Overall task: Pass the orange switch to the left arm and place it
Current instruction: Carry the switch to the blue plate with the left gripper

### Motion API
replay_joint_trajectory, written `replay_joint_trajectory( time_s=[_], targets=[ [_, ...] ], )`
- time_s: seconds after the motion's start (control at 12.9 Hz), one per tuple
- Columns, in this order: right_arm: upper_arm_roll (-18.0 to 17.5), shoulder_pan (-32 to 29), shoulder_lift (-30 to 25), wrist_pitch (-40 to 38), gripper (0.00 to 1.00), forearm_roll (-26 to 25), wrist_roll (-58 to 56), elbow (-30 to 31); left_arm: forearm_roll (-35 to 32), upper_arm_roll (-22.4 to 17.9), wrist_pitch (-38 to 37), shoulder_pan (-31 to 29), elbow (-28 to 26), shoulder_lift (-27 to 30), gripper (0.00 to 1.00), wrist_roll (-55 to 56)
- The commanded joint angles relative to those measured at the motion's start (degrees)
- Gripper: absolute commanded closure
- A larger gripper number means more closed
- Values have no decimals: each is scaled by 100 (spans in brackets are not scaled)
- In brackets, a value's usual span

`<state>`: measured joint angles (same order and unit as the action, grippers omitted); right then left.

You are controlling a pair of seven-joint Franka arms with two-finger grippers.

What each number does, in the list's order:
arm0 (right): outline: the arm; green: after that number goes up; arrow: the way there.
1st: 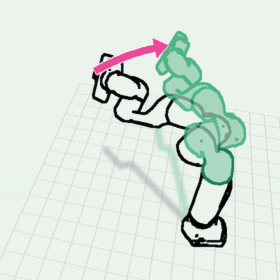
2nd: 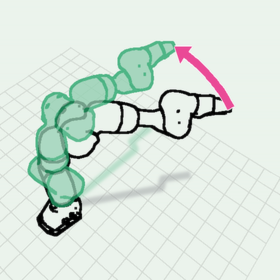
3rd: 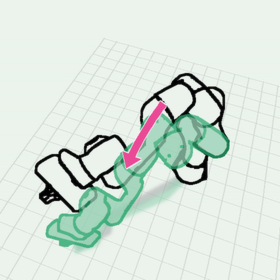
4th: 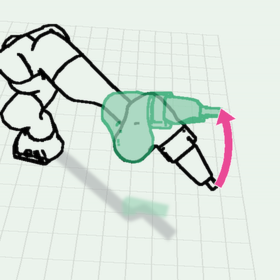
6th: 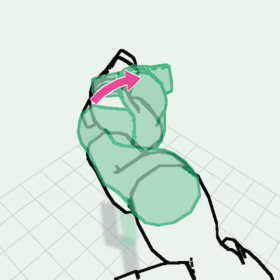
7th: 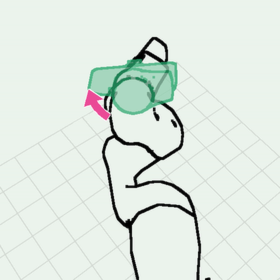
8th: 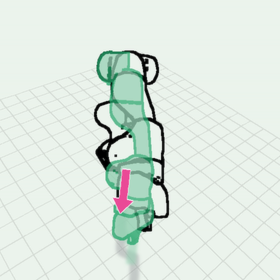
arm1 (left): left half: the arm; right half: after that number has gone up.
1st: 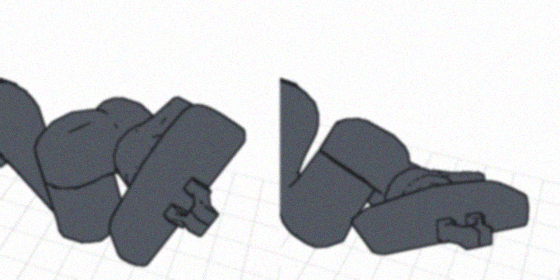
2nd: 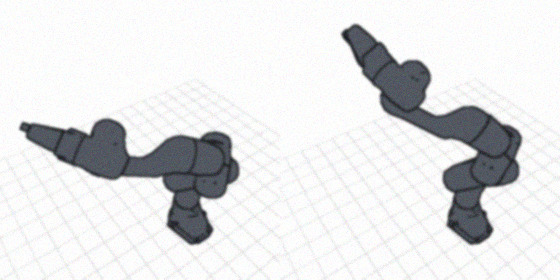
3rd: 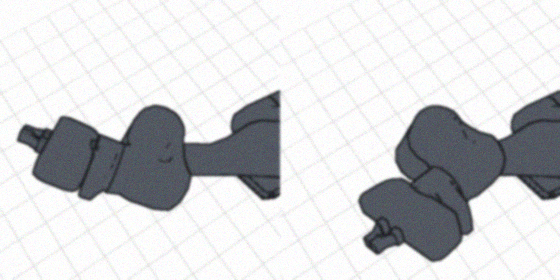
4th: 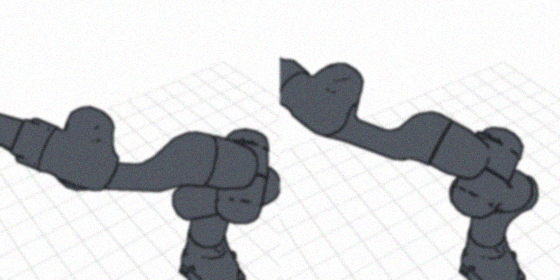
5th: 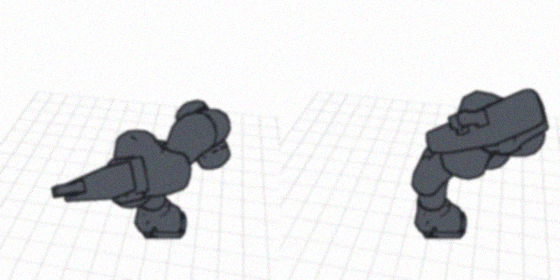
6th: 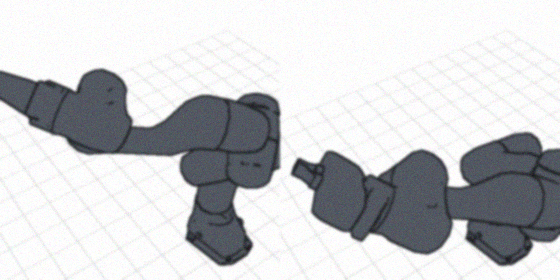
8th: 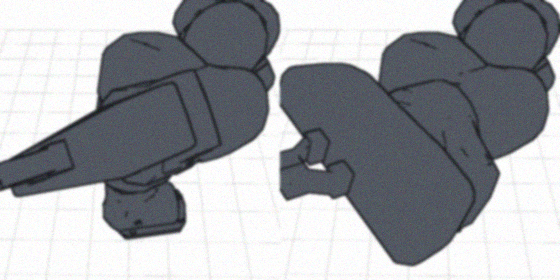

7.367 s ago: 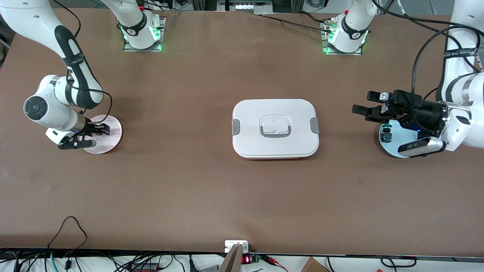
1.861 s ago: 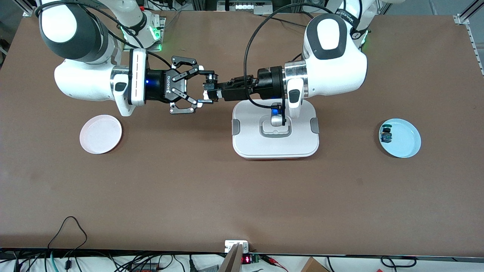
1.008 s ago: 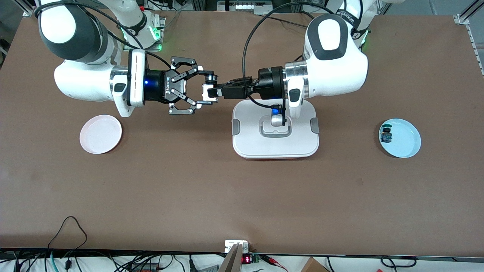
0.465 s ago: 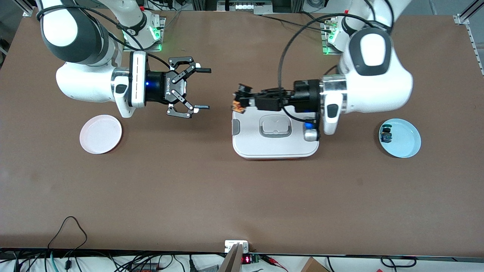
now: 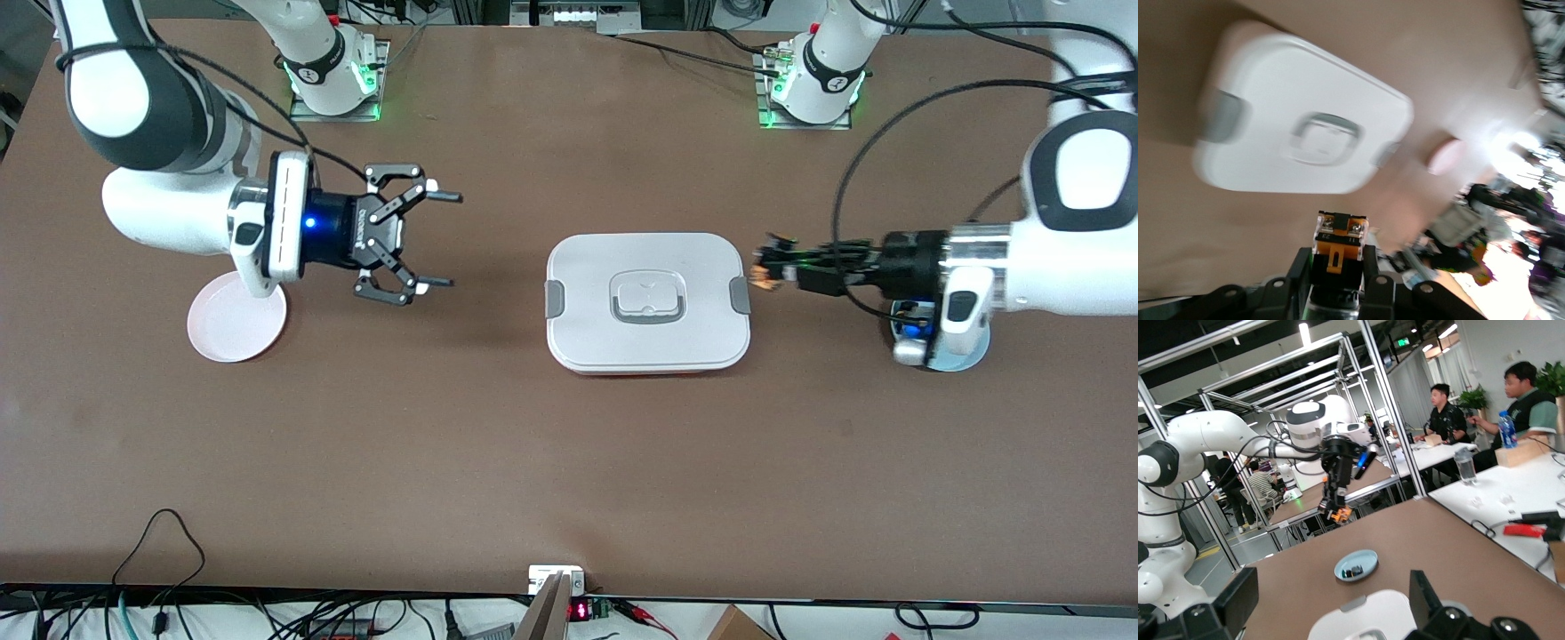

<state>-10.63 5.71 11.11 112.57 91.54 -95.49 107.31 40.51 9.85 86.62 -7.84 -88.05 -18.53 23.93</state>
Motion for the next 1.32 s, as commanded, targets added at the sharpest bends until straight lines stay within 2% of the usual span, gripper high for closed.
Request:
replay_joint_trajectory(
  time_s=[0.0,0.23,0.47,0.62,0.85,1.09,1.24],
  targets=[
    [-18,-315,57,-68,0,-477,-13,202,-1915,87,-154,-94,-19,-53,100,-685],
    [43,-728,66,-68,0,-1111,161,185,-3789,87,-32,-419,-11,-396,100,-1581],
    [176,-834,23,-42,0,-1804,1222,150,-5110,87,538,-762,-19,-782,100,-2426],
    [237,-843,-4,2,0,-2148,2152,158,-5595,87,1047,-938,-168,-985,100,-2804],
    [255,-843,-13,11,0,-2429,4295,89,-6237,78,2477,-1193,-1114,-986,100,-2999],
    [281,-869,-92,-42,0,-3377,5319,62,-6555,78,3578,-1500,-1802,-1029,100,-2999],
    [281,-869,-109,-33,0,-4062,6161,62,-6564,78,3765,-1580,-1883,-1126,99,-3078]
  ],
)
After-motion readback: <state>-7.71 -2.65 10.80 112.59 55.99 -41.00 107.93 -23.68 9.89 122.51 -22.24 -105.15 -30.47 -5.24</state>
